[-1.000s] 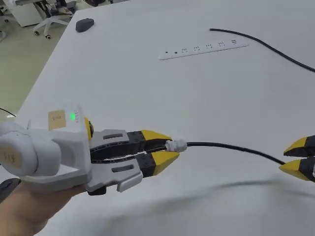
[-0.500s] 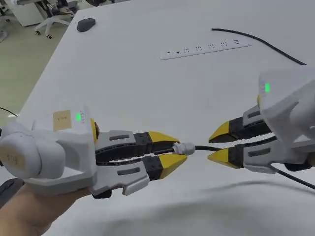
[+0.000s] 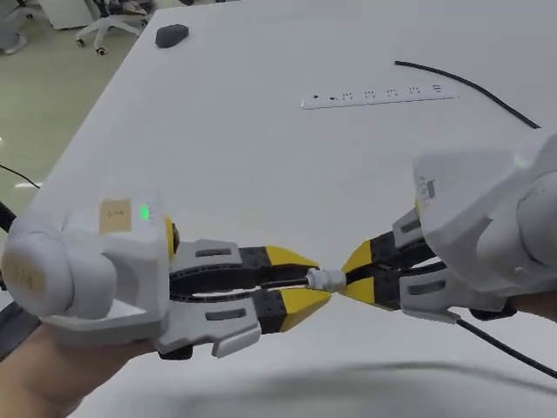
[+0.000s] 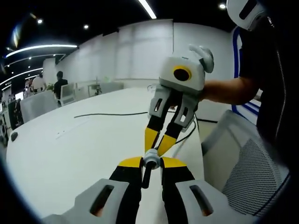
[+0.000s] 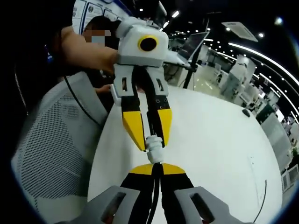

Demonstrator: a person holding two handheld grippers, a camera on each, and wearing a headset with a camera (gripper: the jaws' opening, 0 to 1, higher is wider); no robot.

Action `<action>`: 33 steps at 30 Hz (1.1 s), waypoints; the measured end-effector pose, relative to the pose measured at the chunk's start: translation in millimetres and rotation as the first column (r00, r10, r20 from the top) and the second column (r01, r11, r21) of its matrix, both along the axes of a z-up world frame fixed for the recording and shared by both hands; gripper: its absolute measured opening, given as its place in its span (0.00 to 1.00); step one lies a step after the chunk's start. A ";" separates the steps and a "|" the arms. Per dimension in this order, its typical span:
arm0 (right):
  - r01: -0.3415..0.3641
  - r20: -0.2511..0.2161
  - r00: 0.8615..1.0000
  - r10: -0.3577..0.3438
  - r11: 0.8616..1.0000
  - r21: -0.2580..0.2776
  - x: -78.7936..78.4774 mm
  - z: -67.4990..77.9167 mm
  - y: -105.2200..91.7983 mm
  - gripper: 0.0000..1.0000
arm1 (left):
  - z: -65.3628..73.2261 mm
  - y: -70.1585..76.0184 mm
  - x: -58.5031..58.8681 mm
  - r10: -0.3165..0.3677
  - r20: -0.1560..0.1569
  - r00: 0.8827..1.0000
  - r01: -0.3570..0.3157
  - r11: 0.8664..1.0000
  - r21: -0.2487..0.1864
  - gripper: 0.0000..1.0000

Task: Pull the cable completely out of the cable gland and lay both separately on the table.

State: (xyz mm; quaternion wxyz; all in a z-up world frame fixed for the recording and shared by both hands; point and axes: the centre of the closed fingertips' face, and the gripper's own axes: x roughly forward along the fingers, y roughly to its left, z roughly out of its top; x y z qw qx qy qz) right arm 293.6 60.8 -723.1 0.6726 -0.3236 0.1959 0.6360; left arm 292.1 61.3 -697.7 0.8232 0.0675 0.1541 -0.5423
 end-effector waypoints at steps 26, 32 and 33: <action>0.319 -0.008 0.946 -0.325 0.923 0.216 116.9 47.7 75.4 0.00 | -8.2 141.8 48.3 0.486 0.089 0.870 -0.477 0.873 -0.104 0.14; 0.370 -0.101 0.929 -0.356 0.885 0.282 148.3 43.3 124.8 0.00 | -24.3 175.4 75.9 0.642 0.106 0.759 -0.634 0.767 -0.104 0.14; 0.378 -0.131 0.926 -0.355 0.880 0.286 155.5 38.8 135.9 0.00 | -26.5 182.0 83.7 0.676 0.117 0.728 -0.668 0.737 -0.100 0.14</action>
